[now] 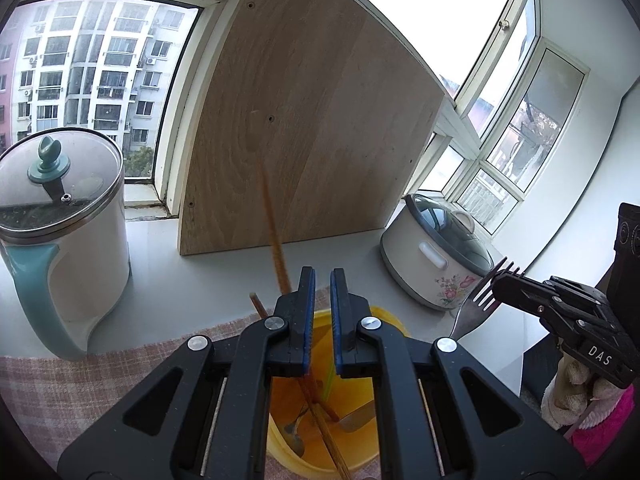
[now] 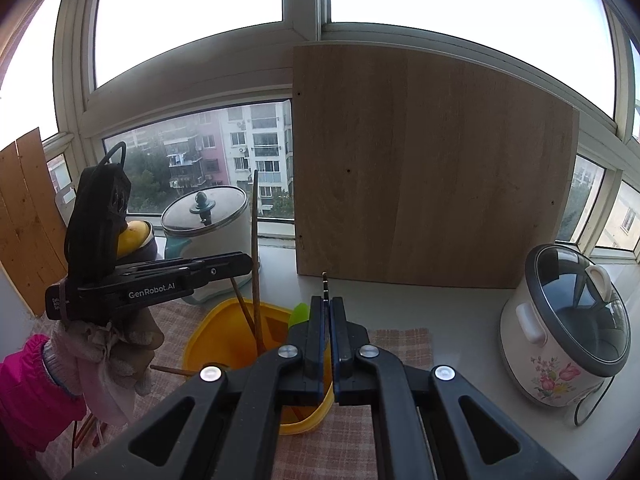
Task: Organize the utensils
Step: 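Lower chopstick and fork into the yellow container and open both tools, then move both tools back to the remaining chopsticks on the cloth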
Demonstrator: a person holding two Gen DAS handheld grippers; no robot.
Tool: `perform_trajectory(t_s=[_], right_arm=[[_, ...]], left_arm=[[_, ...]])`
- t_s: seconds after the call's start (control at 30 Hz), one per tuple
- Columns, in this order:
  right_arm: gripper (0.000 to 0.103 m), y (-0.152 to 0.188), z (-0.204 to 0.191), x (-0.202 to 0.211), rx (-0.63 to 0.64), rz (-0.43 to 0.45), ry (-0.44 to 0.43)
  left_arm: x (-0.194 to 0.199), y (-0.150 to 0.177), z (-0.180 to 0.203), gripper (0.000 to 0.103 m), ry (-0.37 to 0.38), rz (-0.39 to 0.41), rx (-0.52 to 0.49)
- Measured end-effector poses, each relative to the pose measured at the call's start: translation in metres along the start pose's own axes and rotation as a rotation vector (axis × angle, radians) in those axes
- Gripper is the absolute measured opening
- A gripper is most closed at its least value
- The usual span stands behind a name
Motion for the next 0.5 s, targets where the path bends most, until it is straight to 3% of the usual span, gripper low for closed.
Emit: perform_trajectory(t_s=[0.07,0.1,0.13,0.5], right_arm=[[0.013,0.000,-0.001,0.000,0.007,0.000,-0.002],[0.033,0.000,-0.002,0.000,0.008,-0.003,-0.007],[0.041,-0.001,-0.002,0.001,0.006,0.003,-0.007],[0.041,0.004,-0.012,0.015,-0.020,0.008,-0.028]], left_arm=[[0.004,0.001,0.002,0.008,-0.004,-0.002,-0.005],[0.006,0.001,0.003,0.013,-0.006,-0.002,-0.002],[0.009,0.001,0.003,0.024,-0.005,0.001,0.003],[0.055,0.003,0.010,0.025,-0.075,0.036,-0.035]])
Point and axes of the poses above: each gripper's, at about its wrist camera, not at the fingertips, and x roughly against the way its jaws point, z to its right, y to its underside, the point moved 3 cm from there along -x, roughly the way its jaws point, and after that the axes turned 4 degrees about -z, right-handed, at the moved point
